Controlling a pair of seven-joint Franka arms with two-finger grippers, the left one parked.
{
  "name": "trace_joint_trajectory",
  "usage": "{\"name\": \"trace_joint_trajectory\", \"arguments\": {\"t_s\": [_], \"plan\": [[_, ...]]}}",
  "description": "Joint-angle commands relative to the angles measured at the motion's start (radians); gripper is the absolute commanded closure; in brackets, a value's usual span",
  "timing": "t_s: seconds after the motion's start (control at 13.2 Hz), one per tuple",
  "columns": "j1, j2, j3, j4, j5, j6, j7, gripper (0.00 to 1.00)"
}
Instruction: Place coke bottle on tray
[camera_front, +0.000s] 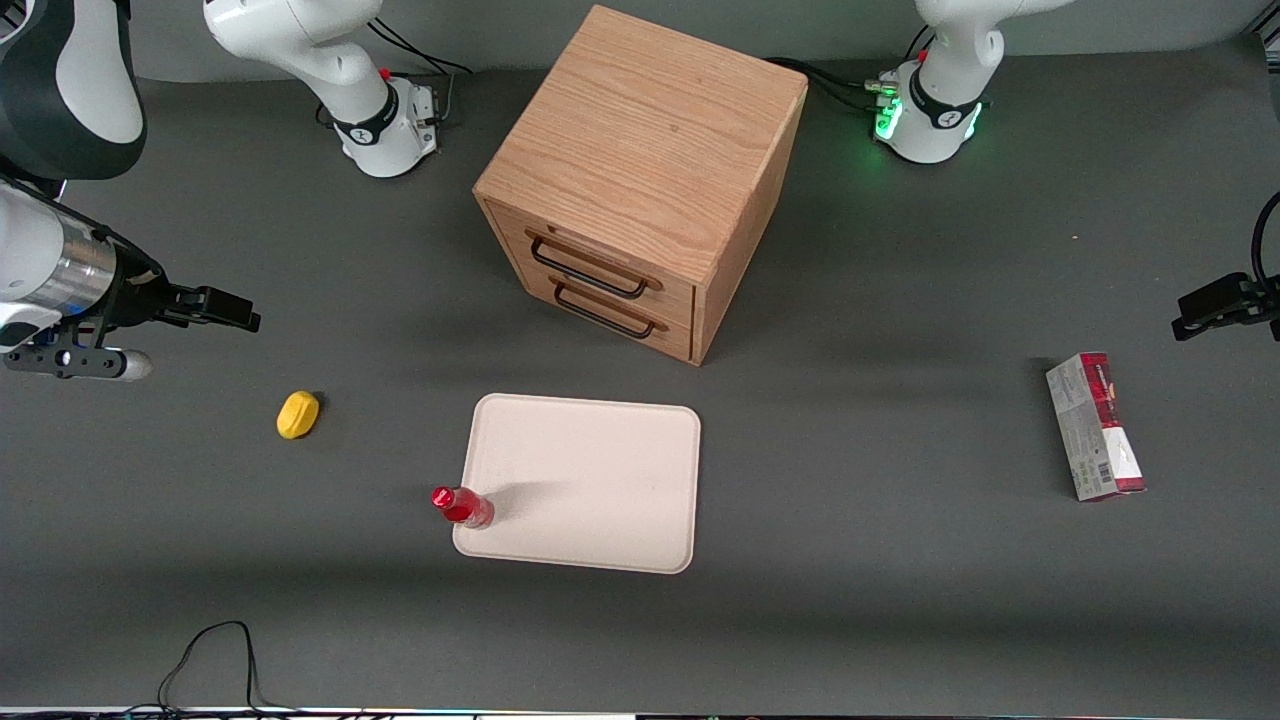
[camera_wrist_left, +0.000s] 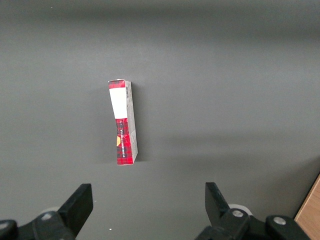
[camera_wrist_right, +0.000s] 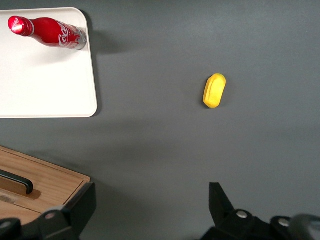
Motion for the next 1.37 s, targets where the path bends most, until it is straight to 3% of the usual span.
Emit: {"name": "trace_joint_trajectory", "arguments": {"t_s": [0.0, 0.23, 0.3, 0.46, 0.76, 1.06, 1.29], "plan": [[0.009, -0.023, -0.005, -0.007, -0.017, -0.021, 0.018, 0.00], [-0.011, -0.023, 0.010, -0.004, -0.018, -0.024, 0.017, 0.00], [-0.090, -0.025, 0.068, -0.003, -0.017, -0.025, 0.008, 0.00], [-0.262, -0.045, 0.262, -0.001, -0.020, -0.039, 0.008, 0.00], [-0.358, -0.023, 0.317, 0.060, -0.012, -0.113, 0.008, 0.00], [-0.366, -0.028, 0.337, 0.073, -0.020, -0.118, -0.006, 0.00], [-0.364, -0.028, 0.341, 0.088, -0.081, -0.113, -0.006, 0.00]]}}
